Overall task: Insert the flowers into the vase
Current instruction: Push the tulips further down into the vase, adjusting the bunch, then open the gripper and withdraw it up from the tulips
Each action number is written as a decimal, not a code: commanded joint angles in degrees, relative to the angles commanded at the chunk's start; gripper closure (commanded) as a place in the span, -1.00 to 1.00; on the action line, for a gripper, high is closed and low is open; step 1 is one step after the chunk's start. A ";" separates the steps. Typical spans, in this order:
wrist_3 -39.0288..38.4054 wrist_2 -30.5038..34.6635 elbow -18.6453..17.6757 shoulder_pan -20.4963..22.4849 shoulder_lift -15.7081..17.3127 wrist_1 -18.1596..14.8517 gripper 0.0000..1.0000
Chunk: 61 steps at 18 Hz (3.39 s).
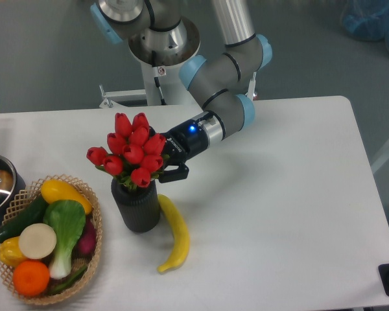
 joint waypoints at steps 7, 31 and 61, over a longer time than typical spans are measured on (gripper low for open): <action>1.92 0.00 0.26 -0.09 -1.31 0.00 0.08; 4.48 -0.09 -1.58 1.05 -2.20 0.26 0.02; 4.92 8.86 -1.58 3.60 1.22 0.09 -1.00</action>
